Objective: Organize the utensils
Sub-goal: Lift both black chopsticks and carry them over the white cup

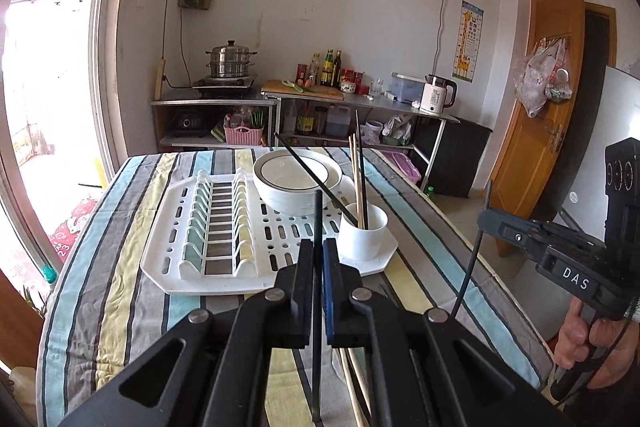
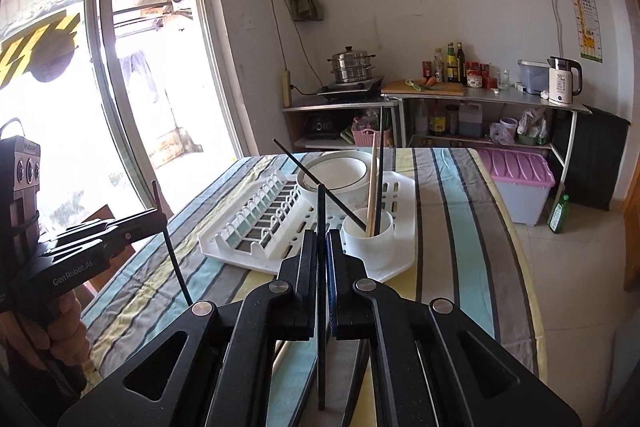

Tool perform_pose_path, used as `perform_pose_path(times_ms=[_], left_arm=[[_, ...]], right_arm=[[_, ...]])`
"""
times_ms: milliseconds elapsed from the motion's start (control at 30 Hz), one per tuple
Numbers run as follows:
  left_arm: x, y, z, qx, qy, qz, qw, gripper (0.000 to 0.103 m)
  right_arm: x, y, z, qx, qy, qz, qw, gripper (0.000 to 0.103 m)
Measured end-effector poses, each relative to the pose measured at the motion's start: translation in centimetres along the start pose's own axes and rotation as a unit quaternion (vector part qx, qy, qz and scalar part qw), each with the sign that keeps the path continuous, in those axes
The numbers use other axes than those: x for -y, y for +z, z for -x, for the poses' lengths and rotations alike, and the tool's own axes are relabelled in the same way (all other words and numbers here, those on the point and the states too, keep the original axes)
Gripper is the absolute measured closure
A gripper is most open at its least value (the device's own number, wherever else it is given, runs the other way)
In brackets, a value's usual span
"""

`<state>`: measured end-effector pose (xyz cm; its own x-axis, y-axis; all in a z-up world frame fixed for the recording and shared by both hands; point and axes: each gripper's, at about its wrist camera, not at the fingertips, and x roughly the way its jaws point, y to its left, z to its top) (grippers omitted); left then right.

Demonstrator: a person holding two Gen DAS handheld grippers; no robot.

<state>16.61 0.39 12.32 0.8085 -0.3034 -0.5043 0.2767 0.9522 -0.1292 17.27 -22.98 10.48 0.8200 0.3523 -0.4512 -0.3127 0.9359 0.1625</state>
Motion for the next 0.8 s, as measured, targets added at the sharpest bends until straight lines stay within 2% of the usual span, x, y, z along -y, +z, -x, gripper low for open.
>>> perform_pose_path(times_ms=[167, 400, 800], left_arm=[[0.3, -1.2, 2.0, 0.023, 0.0, -0.005, 0.9997, 0.098], [0.4, -1.3, 2.2, 0.024, 0.004, -0.005, 0.9997, 0.099], [1.1, 0.7, 1.5, 0.022, 0.005, -0.019, 0.9996, 0.099]], right_arm=[[-0.1, -0.9, 1.3, 0.014, -0.004, -0.001, 1.0, 0.099], [-0.2, -0.9, 1.6, 0.013, -0.008, 0.0, 1.0, 0.099], [0.5, 0.9, 2.0, 0.03, -0.012, 0.006, 0.999, 0.099]])
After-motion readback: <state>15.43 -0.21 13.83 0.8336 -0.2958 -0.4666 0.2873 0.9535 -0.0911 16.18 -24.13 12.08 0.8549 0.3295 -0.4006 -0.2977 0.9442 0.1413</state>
